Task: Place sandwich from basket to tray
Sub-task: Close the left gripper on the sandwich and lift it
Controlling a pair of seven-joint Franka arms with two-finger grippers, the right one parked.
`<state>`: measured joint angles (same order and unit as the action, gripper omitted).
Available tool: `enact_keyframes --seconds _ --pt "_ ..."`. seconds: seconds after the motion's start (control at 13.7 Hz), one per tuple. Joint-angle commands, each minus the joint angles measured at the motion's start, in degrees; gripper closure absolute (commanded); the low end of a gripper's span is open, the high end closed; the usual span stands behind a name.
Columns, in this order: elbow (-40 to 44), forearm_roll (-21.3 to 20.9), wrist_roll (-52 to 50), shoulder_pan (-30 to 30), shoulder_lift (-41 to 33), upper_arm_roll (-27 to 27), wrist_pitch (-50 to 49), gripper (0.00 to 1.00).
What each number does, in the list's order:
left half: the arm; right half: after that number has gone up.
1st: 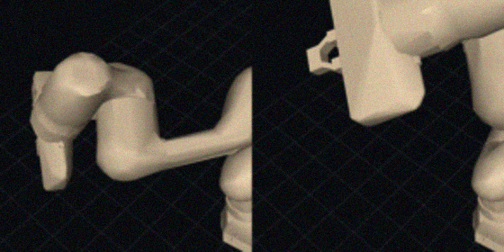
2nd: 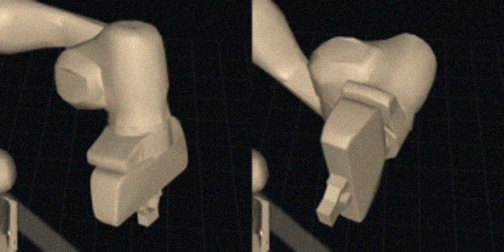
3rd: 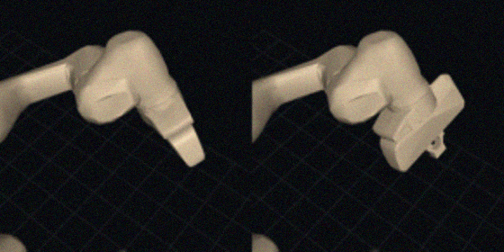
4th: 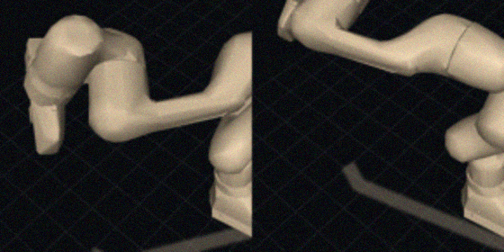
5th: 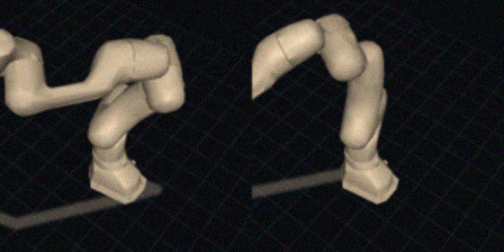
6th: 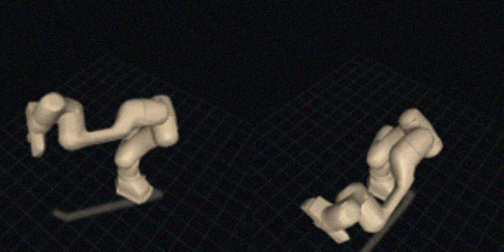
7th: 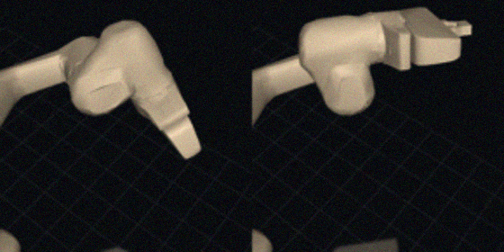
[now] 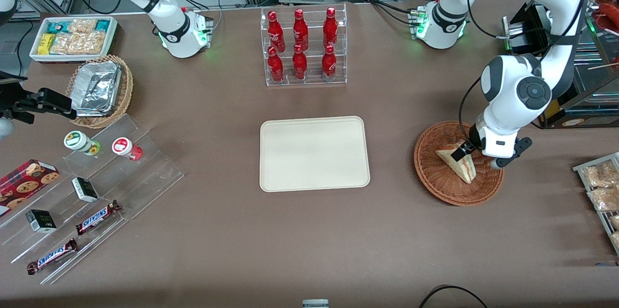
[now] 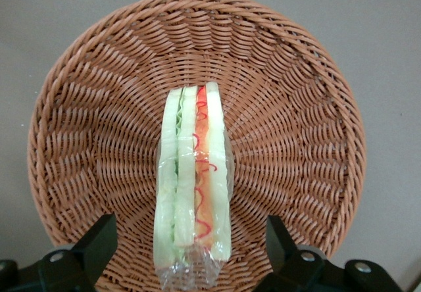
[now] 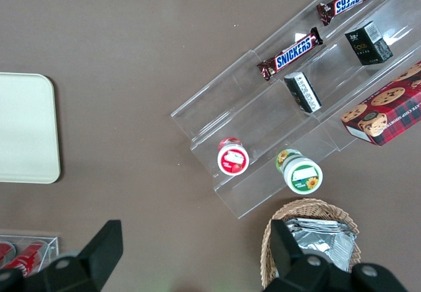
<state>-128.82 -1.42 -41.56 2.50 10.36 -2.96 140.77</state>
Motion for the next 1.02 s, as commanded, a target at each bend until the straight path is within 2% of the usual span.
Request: enact_keyframes --seconds 0.0,0.36,0.51,0.58,0.66,0.8,0.95 --pt "-0.7 -0.2 -1.3 -0.2 1.3 0.0 3.0 0.00" --pt "-2.3 0.1 -1.7 -0.5 3.0 0.0 5.9 0.00" --pt "-2.7 0.5 -2.7 -0.4 3.2 0.0 5.9 0.05" --pt "-2.9 1.1 -2.7 -0.4 3.1 0.0 5.9 0.21" --pt "-3.0 1.3 -2.7 -0.4 3.1 0.0 5.7 0.55" --pt "-3.0 1.2 -2.6 -0.3 2.7 0.0 5.1 1.00" --pt "-2.6 1.3 -2.2 -0.2 2.3 -0.1 3.4 1.00"
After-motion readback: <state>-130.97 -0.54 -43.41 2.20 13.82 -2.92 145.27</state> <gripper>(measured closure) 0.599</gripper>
